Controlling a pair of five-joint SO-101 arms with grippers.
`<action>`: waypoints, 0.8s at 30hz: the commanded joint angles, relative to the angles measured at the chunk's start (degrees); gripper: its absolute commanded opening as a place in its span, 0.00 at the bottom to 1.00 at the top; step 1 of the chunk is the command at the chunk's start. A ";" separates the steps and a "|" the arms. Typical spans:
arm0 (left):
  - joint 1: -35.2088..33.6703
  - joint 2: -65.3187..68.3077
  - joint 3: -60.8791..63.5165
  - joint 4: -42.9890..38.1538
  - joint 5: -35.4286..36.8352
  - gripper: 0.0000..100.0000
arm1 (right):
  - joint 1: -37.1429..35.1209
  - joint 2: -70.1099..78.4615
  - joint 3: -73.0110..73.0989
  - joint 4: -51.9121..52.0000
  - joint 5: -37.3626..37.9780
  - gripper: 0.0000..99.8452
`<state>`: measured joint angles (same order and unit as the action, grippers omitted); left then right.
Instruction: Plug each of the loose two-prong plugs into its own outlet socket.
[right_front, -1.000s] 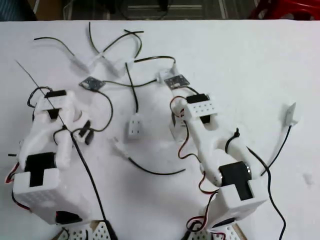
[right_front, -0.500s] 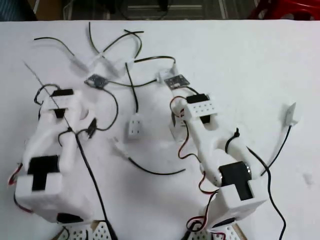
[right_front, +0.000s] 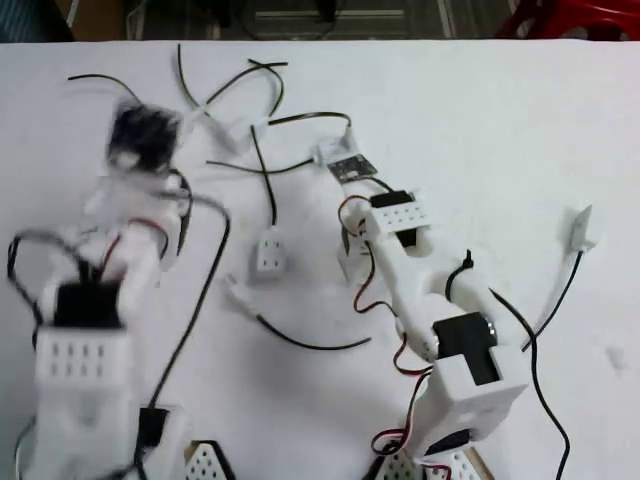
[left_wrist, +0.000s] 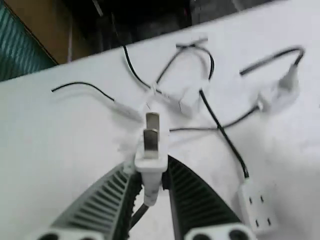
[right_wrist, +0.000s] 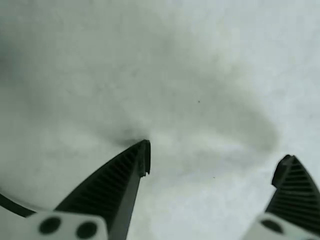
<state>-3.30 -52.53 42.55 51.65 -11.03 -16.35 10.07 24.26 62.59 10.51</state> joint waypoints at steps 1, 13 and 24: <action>0.75 -15.78 11.60 -13.19 8.79 0.02 | 0.31 -0.66 -0.79 -0.48 -0.09 0.38; 4.70 -40.04 34.29 -32.53 17.41 0.02 | 0.22 -0.75 -10.29 9.54 -0.09 0.38; 23.43 -52.09 47.03 -44.84 8.00 0.02 | 0.22 -0.75 -45.01 36.18 -0.09 0.38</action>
<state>16.57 -103.34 88.62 9.63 -0.04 -16.35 10.15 -9.32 93.01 10.51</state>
